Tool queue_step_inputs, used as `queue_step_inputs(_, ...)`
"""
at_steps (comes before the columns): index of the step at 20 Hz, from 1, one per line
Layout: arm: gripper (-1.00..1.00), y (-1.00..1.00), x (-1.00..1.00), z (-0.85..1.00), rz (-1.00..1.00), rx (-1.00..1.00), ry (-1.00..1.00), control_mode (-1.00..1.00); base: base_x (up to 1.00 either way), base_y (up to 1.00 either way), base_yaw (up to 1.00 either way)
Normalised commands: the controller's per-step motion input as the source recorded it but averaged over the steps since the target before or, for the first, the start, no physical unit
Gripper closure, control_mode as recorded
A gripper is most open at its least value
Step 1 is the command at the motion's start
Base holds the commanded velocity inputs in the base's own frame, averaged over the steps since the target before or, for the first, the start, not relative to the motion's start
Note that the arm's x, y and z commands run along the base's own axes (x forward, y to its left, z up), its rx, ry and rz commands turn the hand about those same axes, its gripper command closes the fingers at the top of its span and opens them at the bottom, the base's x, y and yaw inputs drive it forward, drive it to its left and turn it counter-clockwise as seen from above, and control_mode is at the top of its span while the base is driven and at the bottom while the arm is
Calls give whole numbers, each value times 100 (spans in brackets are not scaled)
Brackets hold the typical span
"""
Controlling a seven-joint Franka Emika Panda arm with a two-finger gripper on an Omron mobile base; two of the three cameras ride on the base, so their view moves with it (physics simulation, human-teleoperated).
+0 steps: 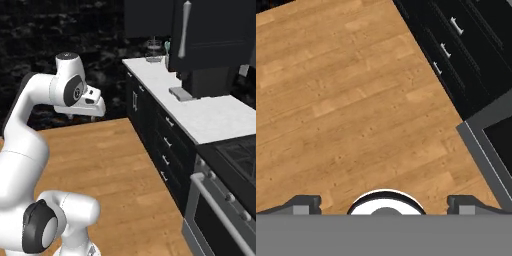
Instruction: Gather all objects into one cabinet and sort the glasses and bowls to opposite sides.
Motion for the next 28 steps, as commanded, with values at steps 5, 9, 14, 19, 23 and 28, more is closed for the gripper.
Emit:
queue_step_inputs(5, -100, 0, 0, 0, 0, 0, 0, 100, 100, 2, 0)
queue_step_inputs(9, -100, 0, 0, 0, 0, 0, 0, 100, 100, 11, -7)
queue_step_inputs(14, -100, 0, 0, 0, 0, 0, 0, 100, 100, 20, -22)
queue_step_inputs(19, -100, 0, 0, 0, 0, 0, 0, 100, 100, 27, -45)
queue_step_inputs(23, -100, 0, 0, 0, 0, 0, 0, 100, 100, 34, -57)
queue_step_inputs(28, -100, 0, 0, 0, 0, 0, 0, 100, 89, 20, -65)
